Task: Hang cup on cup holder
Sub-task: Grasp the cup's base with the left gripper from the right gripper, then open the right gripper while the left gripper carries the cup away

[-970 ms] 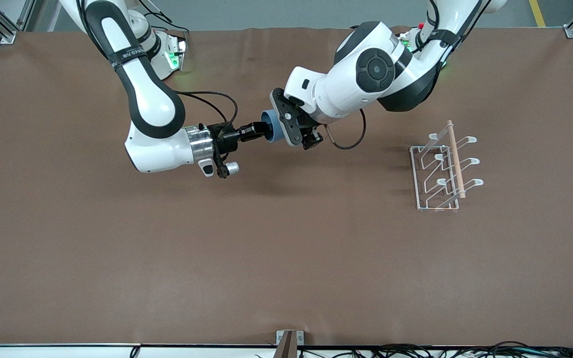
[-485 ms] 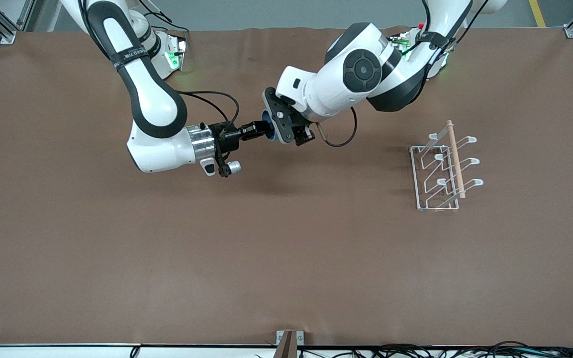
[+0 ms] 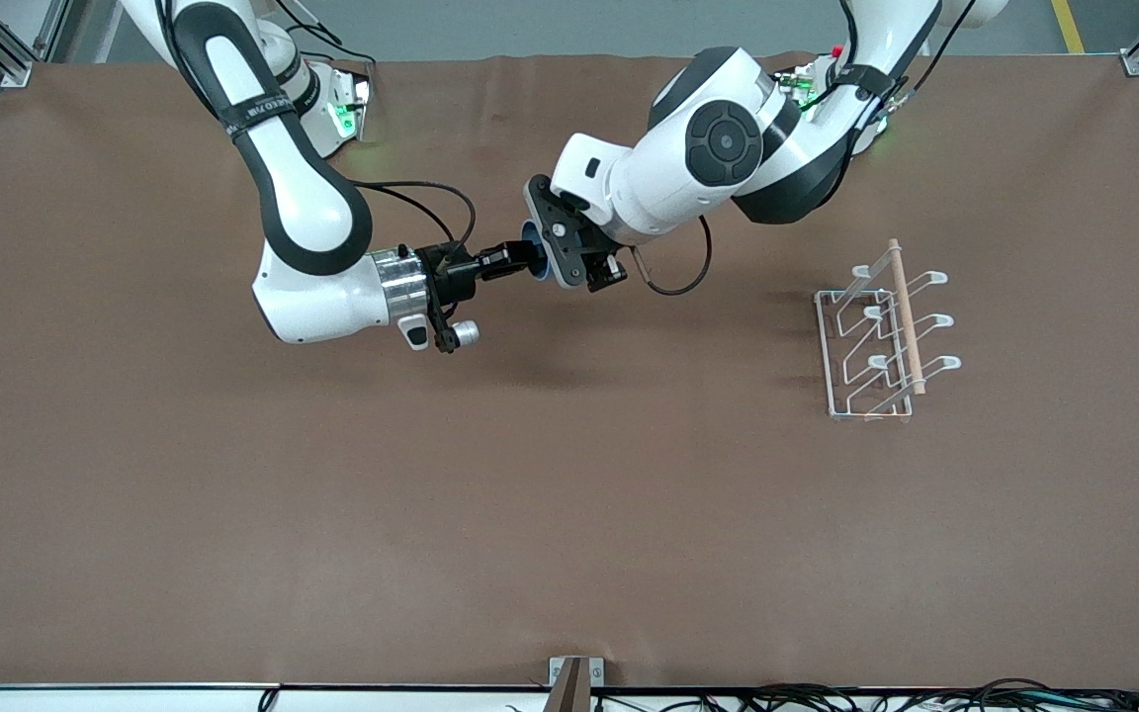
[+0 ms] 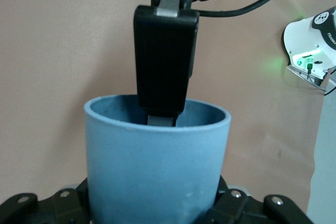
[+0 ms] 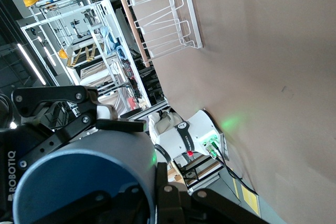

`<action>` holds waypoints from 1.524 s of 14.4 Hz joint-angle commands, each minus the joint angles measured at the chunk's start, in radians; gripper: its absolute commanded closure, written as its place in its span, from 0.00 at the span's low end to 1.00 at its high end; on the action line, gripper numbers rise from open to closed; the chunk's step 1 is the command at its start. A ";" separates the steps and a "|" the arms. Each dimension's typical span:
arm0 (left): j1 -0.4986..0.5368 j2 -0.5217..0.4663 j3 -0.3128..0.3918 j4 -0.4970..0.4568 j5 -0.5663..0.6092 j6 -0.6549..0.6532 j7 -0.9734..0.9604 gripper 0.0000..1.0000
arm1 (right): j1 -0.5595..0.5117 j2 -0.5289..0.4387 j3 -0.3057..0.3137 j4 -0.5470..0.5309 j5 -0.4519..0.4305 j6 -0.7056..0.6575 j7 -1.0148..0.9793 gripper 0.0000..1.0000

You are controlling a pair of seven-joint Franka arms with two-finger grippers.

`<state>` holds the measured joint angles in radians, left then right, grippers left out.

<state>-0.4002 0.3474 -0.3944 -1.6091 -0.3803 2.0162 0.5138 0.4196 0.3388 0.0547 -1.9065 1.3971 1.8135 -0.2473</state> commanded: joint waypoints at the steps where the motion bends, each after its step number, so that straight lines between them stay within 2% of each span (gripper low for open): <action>1: 0.009 0.002 0.009 0.017 0.004 -0.010 0.012 0.62 | 0.002 -0.011 -0.006 -0.008 0.025 -0.008 0.002 0.72; 2: 0.024 -0.001 0.009 0.017 0.006 -0.025 0.012 0.62 | -0.002 -0.006 -0.006 -0.008 0.023 -0.010 0.002 0.01; 6: 0.050 -0.019 0.009 0.018 0.079 -0.062 0.067 0.69 | -0.021 -0.006 -0.010 -0.006 0.022 -0.013 0.002 0.00; 9: 0.116 -0.047 0.011 0.018 0.107 -0.190 0.066 0.71 | -0.088 -0.015 -0.018 -0.003 -0.006 -0.008 0.048 0.00; 10: 0.142 -0.057 0.011 0.018 0.141 -0.235 0.061 0.71 | -0.120 -0.020 -0.021 0.001 -0.053 -0.007 0.068 0.00; 12: 0.172 -0.080 0.011 0.024 0.271 -0.308 0.064 0.74 | -0.192 -0.021 -0.026 0.036 -0.230 -0.002 0.080 0.00; 14: 0.175 -0.085 0.011 0.037 0.454 -0.374 0.069 0.95 | -0.269 -0.024 -0.027 0.047 -0.373 -0.002 0.089 0.00; 15: 0.175 -0.085 0.006 0.049 0.525 -0.416 0.072 1.00 | -0.301 -0.026 -0.029 0.050 -0.445 -0.003 0.089 0.00; 17: 0.175 -0.087 0.008 0.063 0.627 -0.491 0.100 1.00 | -0.363 -0.038 -0.033 0.070 -0.614 0.000 0.095 0.00; 19: 0.175 -0.079 0.006 0.055 0.755 -0.565 0.127 1.00 | -0.381 -0.043 -0.071 0.110 -0.793 0.016 0.117 0.00; 22: 0.161 -0.067 0.005 0.008 0.973 -0.579 0.227 1.00 | -0.381 -0.053 -0.113 0.126 -1.106 0.090 0.207 0.00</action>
<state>-0.2231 0.2749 -0.3881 -1.5756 0.4771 1.4563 0.6860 0.0362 0.3102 -0.0505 -1.7796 0.4620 1.8608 -0.1052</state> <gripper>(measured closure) 0.229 0.000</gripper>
